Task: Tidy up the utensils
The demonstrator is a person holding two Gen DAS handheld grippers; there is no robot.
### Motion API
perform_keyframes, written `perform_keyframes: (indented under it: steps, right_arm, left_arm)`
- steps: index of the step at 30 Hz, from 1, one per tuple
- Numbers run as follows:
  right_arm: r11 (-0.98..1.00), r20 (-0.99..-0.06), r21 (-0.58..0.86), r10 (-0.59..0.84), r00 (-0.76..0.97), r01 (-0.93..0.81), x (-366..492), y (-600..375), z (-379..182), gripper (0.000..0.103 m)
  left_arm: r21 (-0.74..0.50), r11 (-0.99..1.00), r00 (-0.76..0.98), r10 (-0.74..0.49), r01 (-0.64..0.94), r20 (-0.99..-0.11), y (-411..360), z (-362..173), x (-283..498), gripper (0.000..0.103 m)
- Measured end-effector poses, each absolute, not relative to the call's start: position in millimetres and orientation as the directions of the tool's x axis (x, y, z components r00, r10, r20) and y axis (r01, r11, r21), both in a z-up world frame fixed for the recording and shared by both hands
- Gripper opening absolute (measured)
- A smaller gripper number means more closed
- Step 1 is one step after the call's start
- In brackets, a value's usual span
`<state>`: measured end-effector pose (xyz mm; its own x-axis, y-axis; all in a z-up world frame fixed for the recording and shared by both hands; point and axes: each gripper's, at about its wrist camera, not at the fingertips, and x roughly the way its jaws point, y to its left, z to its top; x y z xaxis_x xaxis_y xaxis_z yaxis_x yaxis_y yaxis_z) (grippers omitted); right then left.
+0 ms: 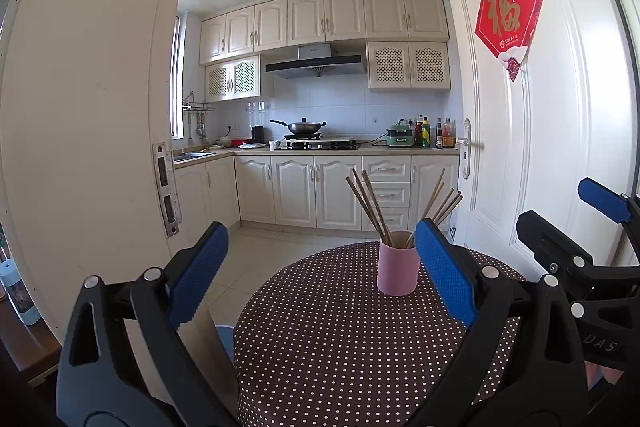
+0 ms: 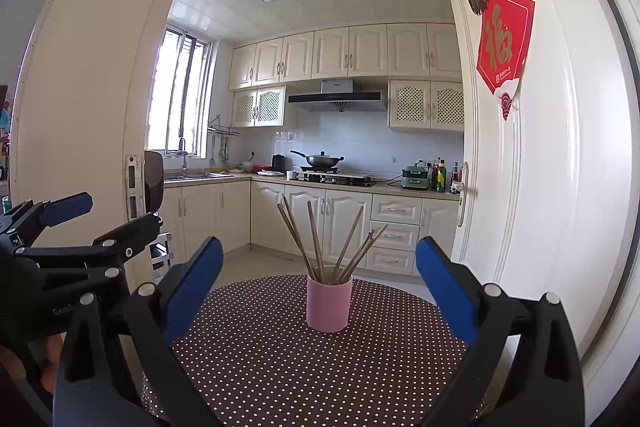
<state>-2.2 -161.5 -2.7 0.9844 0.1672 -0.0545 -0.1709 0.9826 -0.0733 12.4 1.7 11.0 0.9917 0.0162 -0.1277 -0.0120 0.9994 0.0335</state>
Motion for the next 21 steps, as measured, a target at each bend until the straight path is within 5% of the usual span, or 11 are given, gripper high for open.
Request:
perform_keyframes:
  steps: [21]
  right_arm:
    - [0.983,-0.06,-0.071,0.163,0.985,-0.168,-3.2,-159.5,-4.9,0.094]
  left_arm:
    - [0.042,0.999,0.991,0.019,-0.014,-0.132,2.2,6.9,13.8,0.093]
